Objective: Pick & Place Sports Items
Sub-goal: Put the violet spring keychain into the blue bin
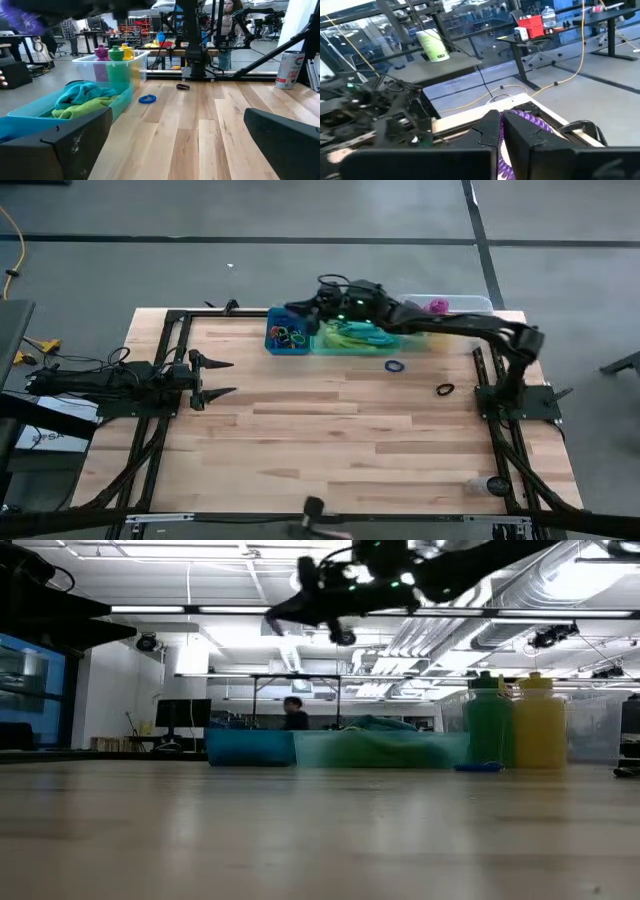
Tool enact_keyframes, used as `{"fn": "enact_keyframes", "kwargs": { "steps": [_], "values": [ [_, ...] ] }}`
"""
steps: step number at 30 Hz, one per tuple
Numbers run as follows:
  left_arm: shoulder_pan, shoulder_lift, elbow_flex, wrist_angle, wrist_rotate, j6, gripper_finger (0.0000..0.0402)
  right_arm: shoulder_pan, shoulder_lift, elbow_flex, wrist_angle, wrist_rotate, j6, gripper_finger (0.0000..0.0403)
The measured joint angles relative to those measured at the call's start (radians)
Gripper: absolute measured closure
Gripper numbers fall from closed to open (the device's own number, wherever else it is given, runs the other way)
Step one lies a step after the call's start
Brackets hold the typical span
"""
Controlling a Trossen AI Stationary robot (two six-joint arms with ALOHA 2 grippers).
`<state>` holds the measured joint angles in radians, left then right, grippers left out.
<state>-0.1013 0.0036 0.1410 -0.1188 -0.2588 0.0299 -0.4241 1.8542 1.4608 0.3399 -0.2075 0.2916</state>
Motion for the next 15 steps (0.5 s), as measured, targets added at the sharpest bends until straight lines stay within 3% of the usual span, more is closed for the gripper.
{"fn": "enact_keyframes", "kwargs": {
  "steps": [7,15],
  "values": [
    [0.0,0.0,0.0,0.0,0.0,0.0,0.0034,-0.019,0.155,0.102,-0.001,-0.008,-0.004,0.0402],
    [0.0,0.0,0.0,0.0,0.0,0.0,0.0034,-0.01,0.195,0.103,-0.033,0.009,-0.045,0.0397]
  ]
}}
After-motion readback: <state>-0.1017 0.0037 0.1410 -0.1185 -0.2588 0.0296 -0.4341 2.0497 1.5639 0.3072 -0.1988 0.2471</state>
